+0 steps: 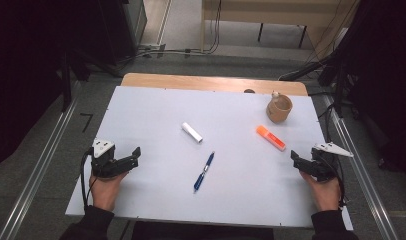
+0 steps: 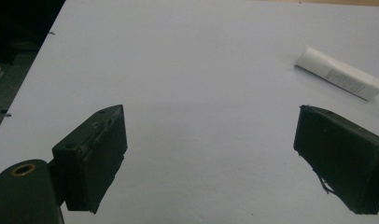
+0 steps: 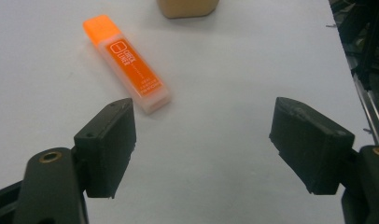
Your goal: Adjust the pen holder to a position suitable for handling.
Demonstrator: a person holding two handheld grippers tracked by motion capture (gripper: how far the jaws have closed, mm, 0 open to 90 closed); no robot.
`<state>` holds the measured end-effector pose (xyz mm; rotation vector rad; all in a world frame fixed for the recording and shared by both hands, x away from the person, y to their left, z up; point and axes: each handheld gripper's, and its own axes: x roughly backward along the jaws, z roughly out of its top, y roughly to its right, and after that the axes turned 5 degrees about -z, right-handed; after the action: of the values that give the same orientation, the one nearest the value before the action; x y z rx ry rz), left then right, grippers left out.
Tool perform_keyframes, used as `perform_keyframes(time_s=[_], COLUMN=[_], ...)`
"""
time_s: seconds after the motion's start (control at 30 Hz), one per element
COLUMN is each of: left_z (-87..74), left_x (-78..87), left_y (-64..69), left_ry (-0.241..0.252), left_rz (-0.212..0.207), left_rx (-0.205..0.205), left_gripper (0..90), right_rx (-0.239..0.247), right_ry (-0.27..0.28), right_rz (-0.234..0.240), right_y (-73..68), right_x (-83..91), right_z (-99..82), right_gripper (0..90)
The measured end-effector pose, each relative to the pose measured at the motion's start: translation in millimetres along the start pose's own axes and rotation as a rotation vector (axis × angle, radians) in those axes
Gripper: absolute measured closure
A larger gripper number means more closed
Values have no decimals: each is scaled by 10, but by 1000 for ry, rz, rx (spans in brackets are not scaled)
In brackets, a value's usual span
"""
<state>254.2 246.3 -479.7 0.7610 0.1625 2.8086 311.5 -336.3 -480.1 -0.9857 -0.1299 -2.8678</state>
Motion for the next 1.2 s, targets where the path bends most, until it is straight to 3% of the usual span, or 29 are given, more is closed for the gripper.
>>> perform_keyframes(time_s=[0.43,0.57,0.8,1.07,1.2], left_z=[-38,-38,-44,-45,-48], left_x=[-25,-47,-67,-92,-94], left_y=[-5,-3,8,14,13], left_ry=[-11,-13,-21,-25,-26], left_rz=[-3,-7,-6,-13,-14], left_rx=[-2,1,-3,-2,-1], left_gripper=[102,102,102,103,103], right_rx=[8,-2,25,47,44], right_ry=[47,69,94,92,86], right_rz=[9,18,5,3,-5], right_y=[-36,-71,-135,-234,-247], right_x=[25,0,-87,-333,-430], right_z=[89,207,418,867,1003], right_gripper=[213,215,234,253,265])
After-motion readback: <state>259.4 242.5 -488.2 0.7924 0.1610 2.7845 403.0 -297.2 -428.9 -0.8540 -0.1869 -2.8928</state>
